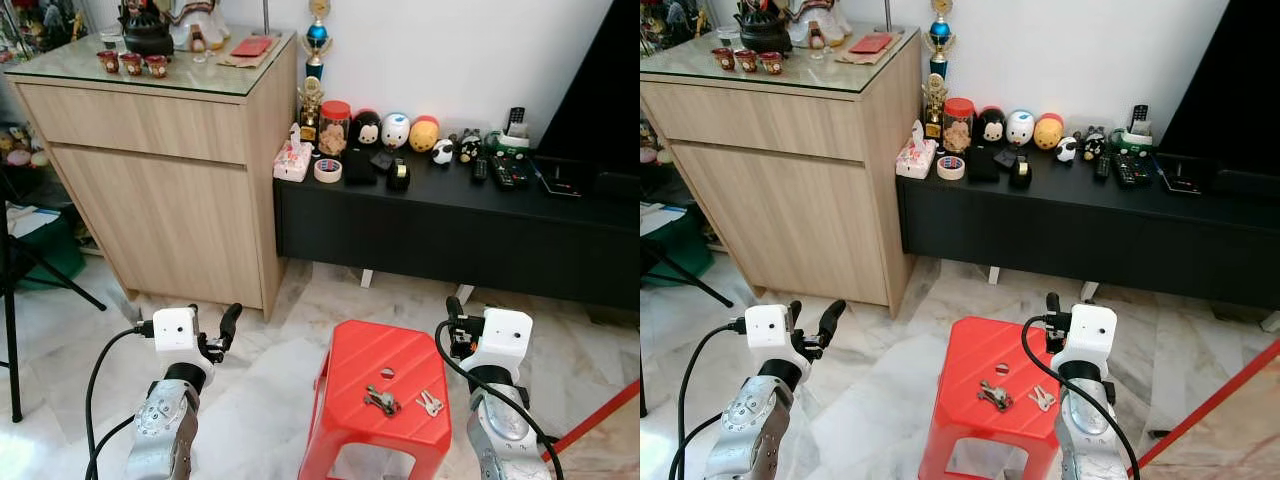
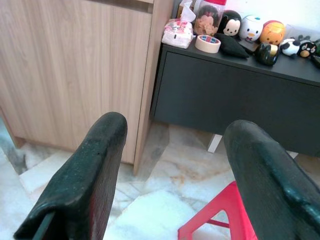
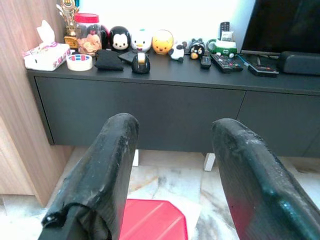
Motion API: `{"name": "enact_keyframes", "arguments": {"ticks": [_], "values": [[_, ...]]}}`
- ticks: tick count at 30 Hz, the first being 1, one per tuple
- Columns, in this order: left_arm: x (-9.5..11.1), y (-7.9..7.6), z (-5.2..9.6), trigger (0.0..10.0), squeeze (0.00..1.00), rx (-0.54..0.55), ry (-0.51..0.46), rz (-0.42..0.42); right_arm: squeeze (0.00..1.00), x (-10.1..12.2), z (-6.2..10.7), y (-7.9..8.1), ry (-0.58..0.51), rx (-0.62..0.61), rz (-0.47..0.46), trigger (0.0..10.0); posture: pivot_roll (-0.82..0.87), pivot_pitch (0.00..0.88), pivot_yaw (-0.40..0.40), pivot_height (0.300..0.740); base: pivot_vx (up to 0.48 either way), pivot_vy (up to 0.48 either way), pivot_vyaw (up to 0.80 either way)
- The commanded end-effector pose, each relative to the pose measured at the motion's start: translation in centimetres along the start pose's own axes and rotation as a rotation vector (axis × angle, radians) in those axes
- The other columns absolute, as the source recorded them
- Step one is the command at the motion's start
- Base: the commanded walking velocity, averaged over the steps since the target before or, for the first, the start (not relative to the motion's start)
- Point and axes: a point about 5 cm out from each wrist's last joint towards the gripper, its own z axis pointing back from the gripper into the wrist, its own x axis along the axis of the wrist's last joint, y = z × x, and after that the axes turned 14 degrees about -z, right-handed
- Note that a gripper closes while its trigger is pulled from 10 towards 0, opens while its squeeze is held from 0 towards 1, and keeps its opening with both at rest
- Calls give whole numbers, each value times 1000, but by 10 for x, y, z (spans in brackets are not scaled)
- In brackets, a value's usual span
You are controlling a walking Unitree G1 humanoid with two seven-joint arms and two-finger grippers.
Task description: Hang keys on a hook
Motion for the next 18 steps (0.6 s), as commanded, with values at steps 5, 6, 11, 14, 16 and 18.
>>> {"name": "enact_keyframes", "arguments": {"ticks": [5,6,11,14,16,18], "values": [[-2,-2,1,10000,0,-5,13,12,0,4,0,2,-15,11,-3,10000,-39,9,-73,685,0,0,0],[-2,-2,1,10000,0,-5,13,12,0,4,0,2,-15,11,-3,10000,-39,9,-73,685,0,0,0],[-1,-2,1,10000,0,-4,9,12,0,0,-2,3,18,1,-2,10000,-38,9,-72,670,0,0,0],[0,-2,1,10000,0,-5,8,11,0,0,-2,3,20,3,-7,10000,-37,11,-71,650,0,0,0],[0,-2,1,10000,0,-5,8,12,0,0,-2,3,21,6,-5,10000,-37,11,-71,640,0,0,0],[0,-2,1,10000,0,-6,9,11,0,0,0,3,15,11,-7,10000,-39,11,-69,626,0,0,0]]}}
